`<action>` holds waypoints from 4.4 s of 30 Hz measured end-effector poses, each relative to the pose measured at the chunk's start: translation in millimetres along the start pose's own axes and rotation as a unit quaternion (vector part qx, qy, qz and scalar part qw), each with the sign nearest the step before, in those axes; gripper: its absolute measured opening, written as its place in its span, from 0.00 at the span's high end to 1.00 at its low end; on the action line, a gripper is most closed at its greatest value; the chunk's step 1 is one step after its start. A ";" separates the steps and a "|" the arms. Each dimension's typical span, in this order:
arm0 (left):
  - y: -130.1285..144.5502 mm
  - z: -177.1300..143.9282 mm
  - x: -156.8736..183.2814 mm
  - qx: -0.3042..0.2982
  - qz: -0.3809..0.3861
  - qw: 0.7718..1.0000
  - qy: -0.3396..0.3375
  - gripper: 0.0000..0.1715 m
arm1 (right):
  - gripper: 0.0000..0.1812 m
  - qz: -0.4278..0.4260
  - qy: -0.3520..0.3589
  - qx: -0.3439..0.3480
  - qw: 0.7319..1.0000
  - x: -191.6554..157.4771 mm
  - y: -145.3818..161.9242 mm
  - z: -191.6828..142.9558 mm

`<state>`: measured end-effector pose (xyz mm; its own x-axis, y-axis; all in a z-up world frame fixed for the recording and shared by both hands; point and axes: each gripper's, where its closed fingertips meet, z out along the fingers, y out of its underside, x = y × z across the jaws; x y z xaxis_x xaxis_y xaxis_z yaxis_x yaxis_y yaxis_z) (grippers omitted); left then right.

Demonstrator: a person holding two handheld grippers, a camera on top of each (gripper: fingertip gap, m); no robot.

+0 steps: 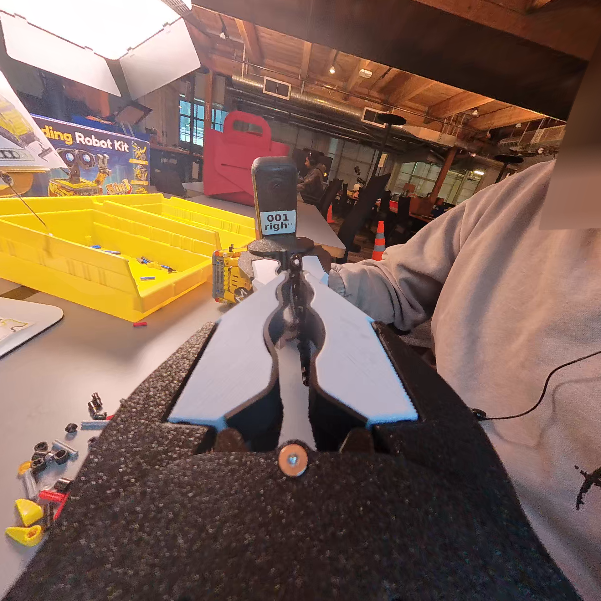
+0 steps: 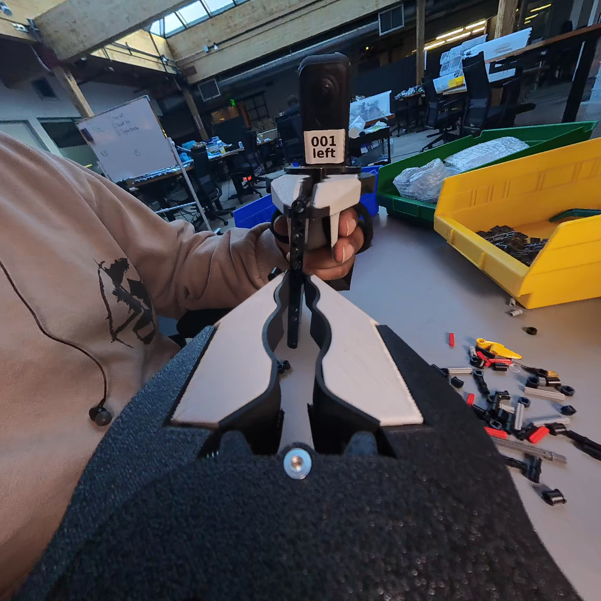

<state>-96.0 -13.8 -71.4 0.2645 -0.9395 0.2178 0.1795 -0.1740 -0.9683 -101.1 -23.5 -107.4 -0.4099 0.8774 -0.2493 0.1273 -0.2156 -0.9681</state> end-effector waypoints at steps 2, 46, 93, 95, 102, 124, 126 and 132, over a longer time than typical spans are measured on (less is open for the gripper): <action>0.7 0.0 0.1 0.001 -0.004 1.000 0.001 0.98 | 0.96 0.004 -0.003 0.000 1.000 -0.5 0.6 -0.1; -20.6 -23.3 -4.9 0.041 0.006 0.996 -0.077 1.00 | 0.97 -0.031 0.047 0.067 0.996 8.3 -37.7 -28.3; -12.7 10.9 19.7 0.013 0.003 0.999 -0.036 0.99 | 0.98 -0.037 -0.012 0.174 0.984 -19.0 -60.0 -25.5; -11.5 10.6 19.4 0.007 0.009 0.999 -0.041 0.99 | 0.98 -0.035 -0.014 0.175 0.984 -18.9 -60.9 -25.7; 22.8 7.0 7.3 -0.106 0.080 0.987 -0.085 0.99 | 0.95 -0.168 0.071 -0.079 0.980 0.1 -4.3 -20.2; 14.0 15.4 12.5 -0.050 0.042 0.996 -0.054 0.99 | 0.98 -0.135 0.034 0.019 0.990 -11.1 -26.1 -17.9; 1.9 0.3 2.3 -0.009 0.022 0.997 -0.075 0.99 | 0.98 -0.116 0.025 0.102 0.988 -15.8 -54.1 -34.6; 40.6 -1.6 -52.4 -0.103 0.023 0.976 -0.188 0.98 | 0.97 -0.170 0.082 0.095 0.977 -22.1 -75.0 -46.3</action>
<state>-104.1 27.8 -122.3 0.6046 -0.7792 0.1652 -0.0246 -0.2256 -0.9739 -59.8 -6.8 -28.2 -0.2464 0.9659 0.0800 -0.1679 0.0388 -0.9850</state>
